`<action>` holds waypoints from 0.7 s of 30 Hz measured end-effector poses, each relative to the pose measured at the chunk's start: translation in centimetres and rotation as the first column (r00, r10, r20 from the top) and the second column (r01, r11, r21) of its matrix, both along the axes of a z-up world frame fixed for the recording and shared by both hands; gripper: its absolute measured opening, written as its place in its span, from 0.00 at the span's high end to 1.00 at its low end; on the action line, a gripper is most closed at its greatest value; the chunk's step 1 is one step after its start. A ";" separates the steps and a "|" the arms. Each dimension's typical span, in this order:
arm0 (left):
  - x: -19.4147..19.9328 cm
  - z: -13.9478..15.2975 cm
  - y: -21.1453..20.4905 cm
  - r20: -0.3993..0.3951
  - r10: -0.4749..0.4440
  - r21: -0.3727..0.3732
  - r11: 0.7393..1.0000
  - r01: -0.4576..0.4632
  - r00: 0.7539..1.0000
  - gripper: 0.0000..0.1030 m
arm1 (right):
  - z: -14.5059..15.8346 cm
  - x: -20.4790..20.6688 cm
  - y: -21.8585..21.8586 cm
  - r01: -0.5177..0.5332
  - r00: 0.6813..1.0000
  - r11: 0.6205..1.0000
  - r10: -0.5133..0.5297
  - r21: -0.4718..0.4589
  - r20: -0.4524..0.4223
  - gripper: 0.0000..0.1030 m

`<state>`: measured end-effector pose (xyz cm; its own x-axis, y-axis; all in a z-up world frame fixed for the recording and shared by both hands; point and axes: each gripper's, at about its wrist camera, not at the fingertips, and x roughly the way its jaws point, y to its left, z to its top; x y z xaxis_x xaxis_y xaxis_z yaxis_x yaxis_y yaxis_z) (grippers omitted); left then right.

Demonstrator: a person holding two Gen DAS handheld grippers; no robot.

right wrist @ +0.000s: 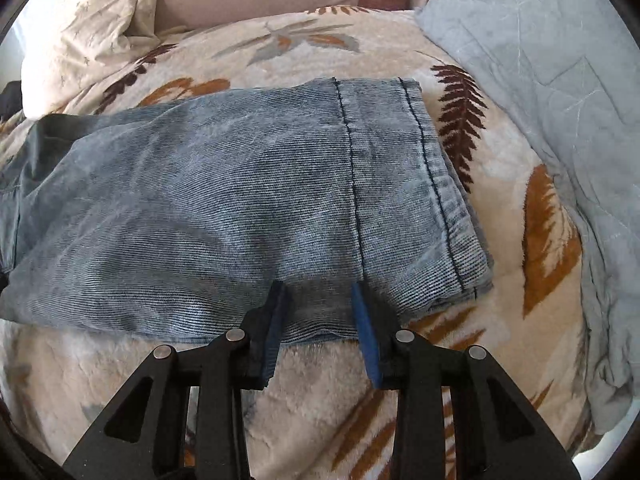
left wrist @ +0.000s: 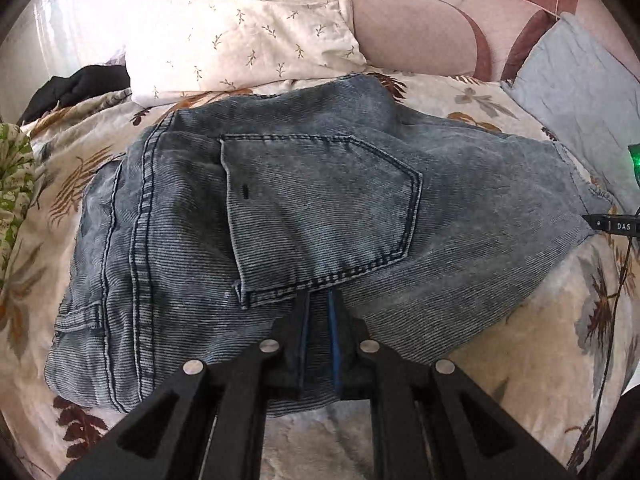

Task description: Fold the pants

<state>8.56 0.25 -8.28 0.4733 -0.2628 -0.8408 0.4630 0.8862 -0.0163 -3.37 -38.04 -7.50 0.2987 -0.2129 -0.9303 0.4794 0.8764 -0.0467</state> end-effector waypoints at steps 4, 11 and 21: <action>0.3 0.6 0.5 -0.015 0.016 -0.045 0.999 -0.017 1.000 0.88 | 1.0 0.5 0.1 0.011 1.000 1.000 -0.011 0.000 0.001 0.68; 0.2 2.2 1.0 0.052 0.037 -0.086 0.996 -0.032 0.998 0.88 | 7.0 4.9 6.0 -0.228 0.940 0.964 0.181 0.137 0.290 0.53; 1.0 1.7 2.1 -0.008 0.064 -0.093 0.994 -0.064 0.998 0.88 | 5.5 20.5 16.7 -0.494 0.848 0.827 0.391 0.269 0.358 0.53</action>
